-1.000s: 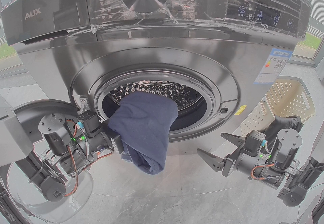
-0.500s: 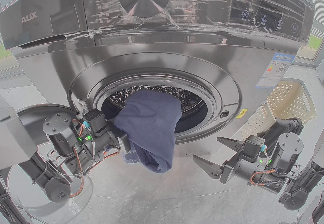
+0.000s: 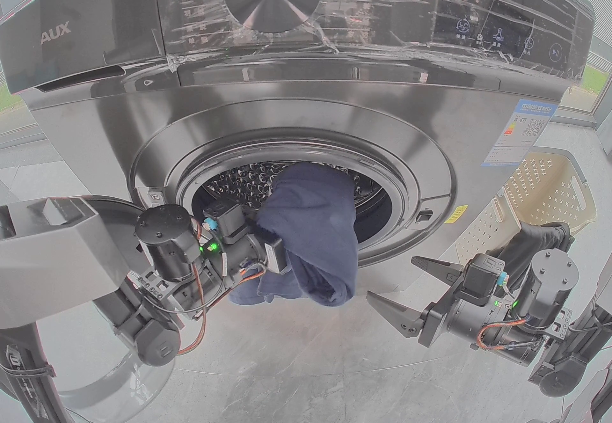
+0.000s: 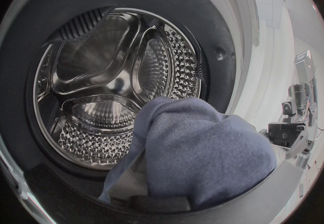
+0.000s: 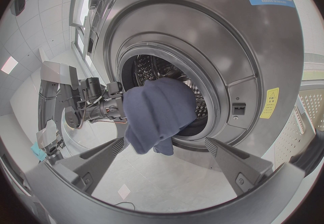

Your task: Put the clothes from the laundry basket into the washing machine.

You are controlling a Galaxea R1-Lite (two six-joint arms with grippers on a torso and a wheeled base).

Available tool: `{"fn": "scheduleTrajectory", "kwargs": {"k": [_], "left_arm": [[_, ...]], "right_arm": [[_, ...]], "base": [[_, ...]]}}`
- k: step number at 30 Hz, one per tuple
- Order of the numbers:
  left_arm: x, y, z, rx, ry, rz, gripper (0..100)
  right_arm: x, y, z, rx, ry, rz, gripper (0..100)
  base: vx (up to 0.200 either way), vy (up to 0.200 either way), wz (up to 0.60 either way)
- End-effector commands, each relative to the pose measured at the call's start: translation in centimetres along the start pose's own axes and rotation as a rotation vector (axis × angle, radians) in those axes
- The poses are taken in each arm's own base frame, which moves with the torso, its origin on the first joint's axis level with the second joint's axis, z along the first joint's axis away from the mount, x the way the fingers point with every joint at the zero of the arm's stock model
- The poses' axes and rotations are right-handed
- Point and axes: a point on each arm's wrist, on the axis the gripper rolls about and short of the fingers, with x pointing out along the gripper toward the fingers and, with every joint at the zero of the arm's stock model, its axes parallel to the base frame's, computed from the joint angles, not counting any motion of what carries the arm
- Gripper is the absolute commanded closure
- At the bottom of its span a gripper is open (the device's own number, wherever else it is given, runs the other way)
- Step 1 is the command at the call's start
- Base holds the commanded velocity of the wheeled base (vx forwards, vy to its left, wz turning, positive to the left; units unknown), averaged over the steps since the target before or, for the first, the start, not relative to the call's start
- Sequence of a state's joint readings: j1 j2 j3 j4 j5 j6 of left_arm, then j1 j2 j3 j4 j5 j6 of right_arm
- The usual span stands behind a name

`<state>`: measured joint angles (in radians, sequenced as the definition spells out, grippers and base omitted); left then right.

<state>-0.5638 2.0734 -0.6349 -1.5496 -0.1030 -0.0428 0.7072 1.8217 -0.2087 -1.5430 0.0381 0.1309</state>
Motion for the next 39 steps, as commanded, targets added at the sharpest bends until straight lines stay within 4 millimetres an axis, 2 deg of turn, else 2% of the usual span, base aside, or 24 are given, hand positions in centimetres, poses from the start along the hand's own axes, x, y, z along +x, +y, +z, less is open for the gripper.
{"fn": "scheduleTrajectory", "kwargs": {"k": [1,6,11,16,26,32,36,39], "left_arm": [[3.5,0.5,-1.6,-0.01,-0.035,0.005,100],[5.8,0.9,-3.2,-0.021,-0.053,0.01,100],[7.5,1.1,-3.9,-0.035,-0.061,0.012,100],[9.1,2.4,-3.3,-0.063,-0.042,0.038,100],[13.7,4.1,-2.8,-0.065,-0.042,0.113,100],[15.3,5.6,-2.5,-0.061,-0.058,0.151,100],[16.5,7.0,-1.2,-0.067,-0.106,0.24,100],[16.9,7.3,-0.2,-0.094,-0.139,0.291,100]], "right_arm": [[0.0,0.1,-0.1,0.001,0.006,0.004,0],[0.0,0.2,-0.1,0.001,0.007,0.01,0],[0.1,0.2,-0.2,0.001,0.01,0.01,0],[0.2,0.2,-0.4,0.001,0.017,0.009,0],[0.2,0.2,-0.4,0.001,0.017,0.009,0],[0.1,0.2,-0.5,0.001,0.022,0.01,0],[0.1,0.2,-0.5,0.002,0.022,0.011,0],[0.2,0.2,-0.5,0.001,0.021,0.011,0]], "base": [[0.0,0.0,0.0],[0.0,0.0,0.0],[0.0,0.0,0.0],[0.0,0.0,0.0],[0.0,0.0,0.0],[0.0,0.0,0.0],[0.0,0.0,0.0],[0.0,0.0,0.0]]}}
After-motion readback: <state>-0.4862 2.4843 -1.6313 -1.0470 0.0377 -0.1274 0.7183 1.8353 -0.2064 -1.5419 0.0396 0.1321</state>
